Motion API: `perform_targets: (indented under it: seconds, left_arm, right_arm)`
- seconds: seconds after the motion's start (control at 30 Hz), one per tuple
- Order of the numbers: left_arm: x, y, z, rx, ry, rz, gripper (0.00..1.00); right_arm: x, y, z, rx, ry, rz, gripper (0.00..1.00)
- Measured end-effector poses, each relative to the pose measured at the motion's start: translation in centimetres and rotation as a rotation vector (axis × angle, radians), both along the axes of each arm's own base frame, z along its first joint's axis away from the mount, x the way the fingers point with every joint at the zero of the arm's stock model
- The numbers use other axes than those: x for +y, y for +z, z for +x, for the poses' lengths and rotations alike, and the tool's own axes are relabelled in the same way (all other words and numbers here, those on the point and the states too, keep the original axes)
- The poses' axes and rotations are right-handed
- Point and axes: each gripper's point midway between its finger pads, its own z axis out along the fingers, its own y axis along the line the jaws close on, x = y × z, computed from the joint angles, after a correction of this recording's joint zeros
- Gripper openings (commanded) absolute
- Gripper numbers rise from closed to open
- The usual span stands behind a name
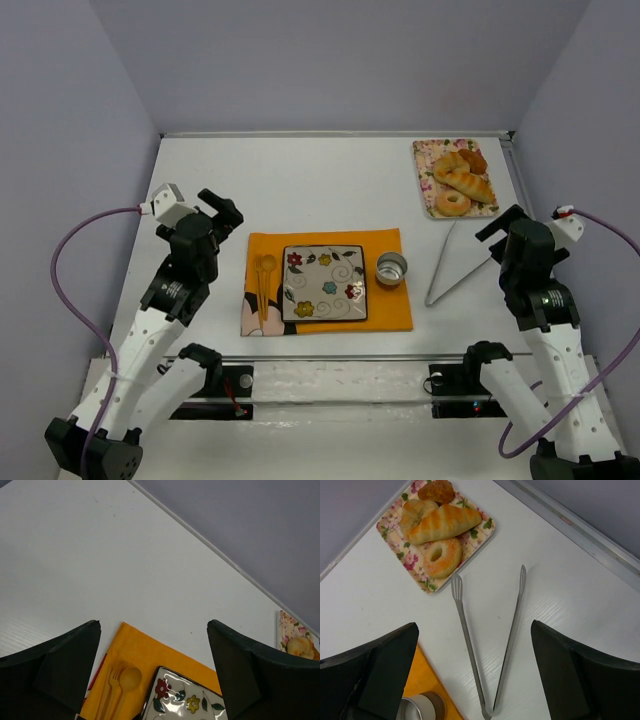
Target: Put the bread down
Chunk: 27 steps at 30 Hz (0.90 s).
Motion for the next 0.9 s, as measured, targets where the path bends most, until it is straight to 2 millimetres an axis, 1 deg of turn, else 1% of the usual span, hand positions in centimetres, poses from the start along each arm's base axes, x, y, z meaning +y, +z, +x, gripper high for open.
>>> perform_targets:
  seconds: [0.17, 0.37, 0.47, 0.57, 0.67, 0.7, 0.77, 0.83, 0.9]
  left_arm:
    - [-0.1, -0.5, 0.1, 0.02, 0.001, 0.003, 0.99]
    - [-0.3, -0.7, 0.2, 0.021, -0.011, -0.002, 0.99]
    - [-0.7, -1.0, 0.5, 0.03, -0.028, -0.003, 0.99]
    - [-1.1, -1.4, 0.8, 0.037, -0.043, -0.002, 0.99]
    - [-1.4, -2.1, 0.9, 0.053, -0.06, 0.008, 0.99]
    - [-1.5, -2.2, 1.0, 0.055, -0.063, 0.011, 0.99]
    - [-1.6, -2.4, 1.0, 0.056, -0.067, 0.014, 0.99]
    - [-1.6, -2.7, 1.0, 0.059, -0.073, 0.019, 0.99]
    - [-1.7, -3.0, 1.0, 0.063, -0.078, 0.025, 0.99]
  right_arm:
    - [0.1, 0.2, -0.2, -0.017, 0.001, 0.009, 1.0]
    - [1.3, -1.5, 0.1, 0.027, 0.064, 0.042, 1.0]
    - [2.8, -3.5, 0.9, 0.111, 0.122, 0.088, 1.0]
    - [4.1, -7.6, 1.4, 0.281, 0.156, 0.144, 1.0]
    - [5.0, -11.3, 1.1, 0.417, 0.158, 0.195, 1.0]
    - [5.1, -11.8, 0.9, 0.432, 0.159, 0.205, 1.0]
    - [5.6, -13.7, 0.3, 0.497, 0.156, 0.235, 1.0]
    - [5.8, -14.7, 0.2, 0.532, 0.154, 0.253, 1.0]
    - [6.1, -15.6, 0.5, 0.559, 0.152, 0.265, 1.0]
